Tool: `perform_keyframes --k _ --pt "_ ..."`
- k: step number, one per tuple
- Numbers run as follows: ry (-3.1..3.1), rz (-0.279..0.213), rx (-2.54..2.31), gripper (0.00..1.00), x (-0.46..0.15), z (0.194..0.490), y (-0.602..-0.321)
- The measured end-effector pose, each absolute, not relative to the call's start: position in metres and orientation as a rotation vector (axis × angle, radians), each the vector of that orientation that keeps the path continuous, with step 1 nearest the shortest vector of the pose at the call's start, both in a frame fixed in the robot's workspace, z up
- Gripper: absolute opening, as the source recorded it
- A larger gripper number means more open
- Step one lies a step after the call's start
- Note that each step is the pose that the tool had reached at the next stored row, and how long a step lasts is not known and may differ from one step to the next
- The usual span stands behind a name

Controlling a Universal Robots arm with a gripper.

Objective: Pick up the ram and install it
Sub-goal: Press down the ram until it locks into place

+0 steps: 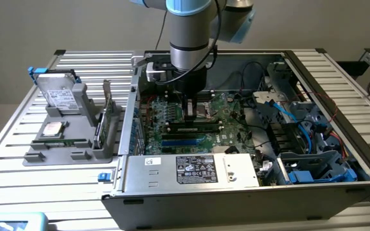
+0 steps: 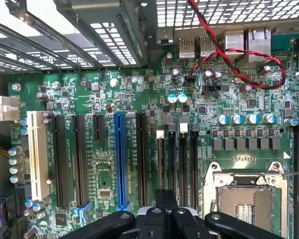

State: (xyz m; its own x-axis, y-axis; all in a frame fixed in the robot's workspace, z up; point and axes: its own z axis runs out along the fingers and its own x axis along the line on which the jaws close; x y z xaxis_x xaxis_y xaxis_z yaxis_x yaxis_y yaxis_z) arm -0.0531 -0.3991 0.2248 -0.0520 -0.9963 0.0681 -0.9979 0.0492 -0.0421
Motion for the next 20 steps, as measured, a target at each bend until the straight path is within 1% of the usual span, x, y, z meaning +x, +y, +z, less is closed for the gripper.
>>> perform_keyframes --k 9,20 --pt "-2.257 0.114 2.146 0.11 -0.045 0.247 -0.399" --pt "-2.252 0.103 2.142 0.11 -0.030 0.250 -0.400"
